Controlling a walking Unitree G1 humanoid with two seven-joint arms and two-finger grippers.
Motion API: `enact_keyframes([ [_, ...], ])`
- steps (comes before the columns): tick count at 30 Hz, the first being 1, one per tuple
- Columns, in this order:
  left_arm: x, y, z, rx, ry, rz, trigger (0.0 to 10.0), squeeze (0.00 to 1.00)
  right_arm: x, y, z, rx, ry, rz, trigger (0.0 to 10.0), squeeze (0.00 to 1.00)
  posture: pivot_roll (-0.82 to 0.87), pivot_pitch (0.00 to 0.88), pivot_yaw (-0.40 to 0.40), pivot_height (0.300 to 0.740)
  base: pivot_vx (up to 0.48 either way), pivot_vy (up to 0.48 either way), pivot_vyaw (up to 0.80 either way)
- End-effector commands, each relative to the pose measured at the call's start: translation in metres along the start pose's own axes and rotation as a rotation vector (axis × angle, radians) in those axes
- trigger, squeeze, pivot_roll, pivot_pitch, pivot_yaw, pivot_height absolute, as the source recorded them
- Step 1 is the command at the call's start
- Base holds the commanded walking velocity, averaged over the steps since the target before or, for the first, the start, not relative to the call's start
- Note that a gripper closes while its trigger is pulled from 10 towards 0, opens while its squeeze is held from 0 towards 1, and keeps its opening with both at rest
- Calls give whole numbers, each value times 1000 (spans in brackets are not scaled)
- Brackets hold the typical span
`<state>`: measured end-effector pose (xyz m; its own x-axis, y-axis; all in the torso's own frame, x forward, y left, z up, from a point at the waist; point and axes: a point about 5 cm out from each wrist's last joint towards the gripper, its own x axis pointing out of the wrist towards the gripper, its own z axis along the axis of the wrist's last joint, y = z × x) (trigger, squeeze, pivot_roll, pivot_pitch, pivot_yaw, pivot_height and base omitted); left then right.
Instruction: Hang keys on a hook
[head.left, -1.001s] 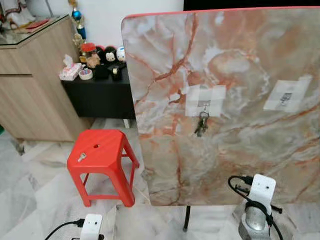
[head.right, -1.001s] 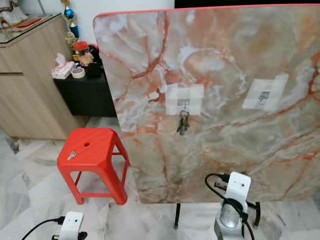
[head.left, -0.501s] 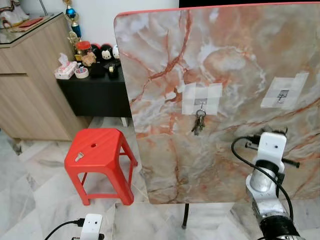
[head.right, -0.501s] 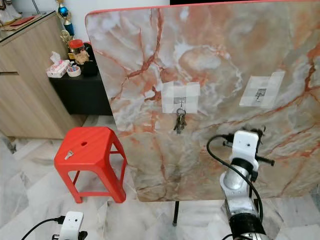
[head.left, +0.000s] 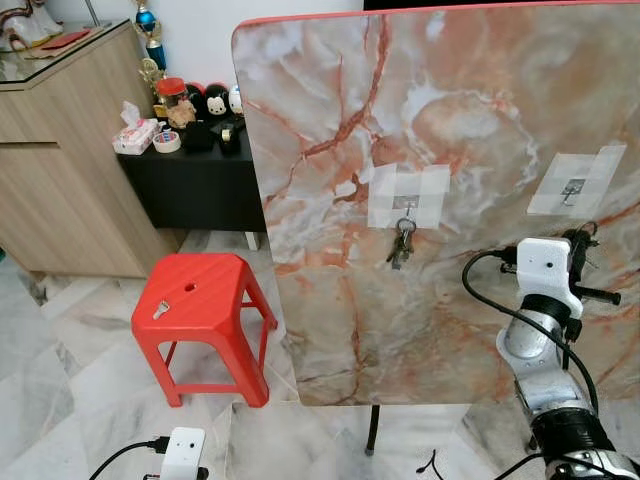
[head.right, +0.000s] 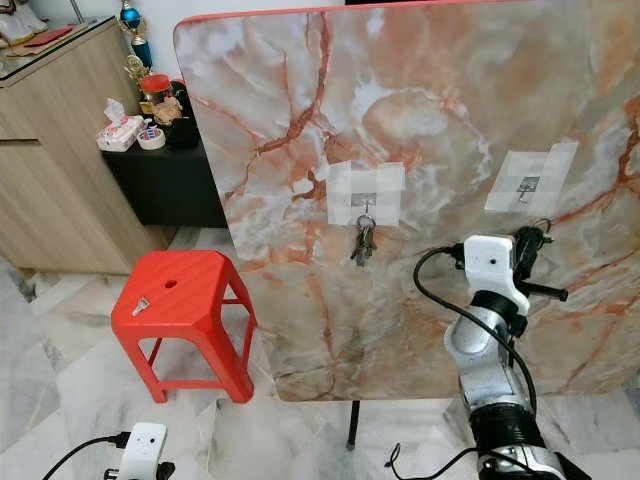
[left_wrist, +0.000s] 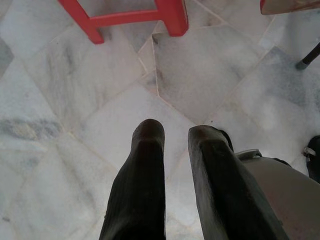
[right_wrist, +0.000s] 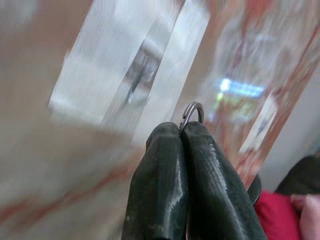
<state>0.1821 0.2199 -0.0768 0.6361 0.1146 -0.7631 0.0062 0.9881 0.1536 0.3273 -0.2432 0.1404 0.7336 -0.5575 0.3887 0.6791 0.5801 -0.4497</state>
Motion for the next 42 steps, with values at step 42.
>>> enact_keyframes([
  [42,0,2,-2,7,15,5,10000,0,18,13,13,-128,88,129,10000,0,-52,0,40,740,0,0,0],
])
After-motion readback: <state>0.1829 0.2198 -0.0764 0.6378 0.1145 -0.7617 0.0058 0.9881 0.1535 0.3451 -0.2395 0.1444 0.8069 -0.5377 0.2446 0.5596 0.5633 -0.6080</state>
